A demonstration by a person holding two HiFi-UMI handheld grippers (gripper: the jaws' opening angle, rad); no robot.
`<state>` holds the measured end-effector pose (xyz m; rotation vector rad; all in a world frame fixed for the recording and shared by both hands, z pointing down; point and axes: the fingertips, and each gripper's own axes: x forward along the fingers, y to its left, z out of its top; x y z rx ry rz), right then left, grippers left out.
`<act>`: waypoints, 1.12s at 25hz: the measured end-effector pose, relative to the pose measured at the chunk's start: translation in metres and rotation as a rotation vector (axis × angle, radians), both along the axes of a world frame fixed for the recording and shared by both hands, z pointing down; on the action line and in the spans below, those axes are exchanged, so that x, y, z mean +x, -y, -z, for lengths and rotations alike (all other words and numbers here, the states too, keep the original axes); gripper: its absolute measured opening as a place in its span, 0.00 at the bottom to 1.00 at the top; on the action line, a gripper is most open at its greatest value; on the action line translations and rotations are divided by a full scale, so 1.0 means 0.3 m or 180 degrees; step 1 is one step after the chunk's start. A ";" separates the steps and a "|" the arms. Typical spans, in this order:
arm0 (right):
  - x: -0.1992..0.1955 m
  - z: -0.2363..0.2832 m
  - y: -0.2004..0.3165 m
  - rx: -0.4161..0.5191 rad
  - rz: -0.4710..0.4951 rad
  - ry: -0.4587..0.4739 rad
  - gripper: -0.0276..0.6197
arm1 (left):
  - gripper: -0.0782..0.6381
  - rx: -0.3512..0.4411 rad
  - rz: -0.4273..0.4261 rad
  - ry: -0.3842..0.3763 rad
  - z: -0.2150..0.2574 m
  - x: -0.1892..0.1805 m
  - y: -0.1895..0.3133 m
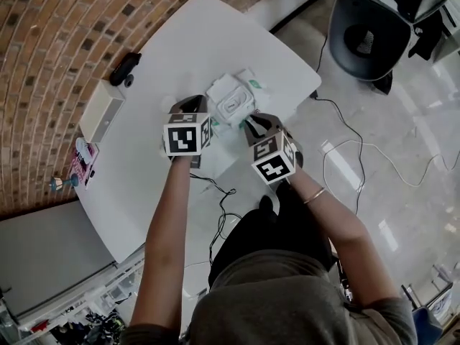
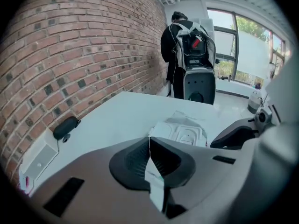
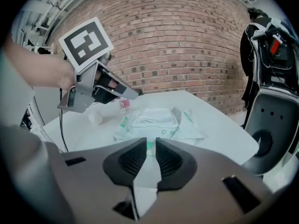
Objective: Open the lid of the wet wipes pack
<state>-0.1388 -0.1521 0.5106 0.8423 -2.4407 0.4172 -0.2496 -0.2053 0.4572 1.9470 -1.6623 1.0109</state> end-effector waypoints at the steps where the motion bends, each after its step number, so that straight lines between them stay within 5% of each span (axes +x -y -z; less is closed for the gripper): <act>1: 0.002 0.013 0.001 0.0008 -0.0011 0.0026 0.15 | 0.14 0.0033 0.0032 -0.0028 0.005 -0.002 -0.006; 11: 0.043 0.100 0.009 0.0012 -0.0116 0.0152 0.11 | 0.14 0.0312 0.0353 -0.0381 0.050 -0.026 -0.097; 28: 0.069 0.253 0.003 0.0199 -0.0180 0.0347 0.05 | 0.14 0.0753 0.0613 -0.0638 0.113 -0.023 -0.245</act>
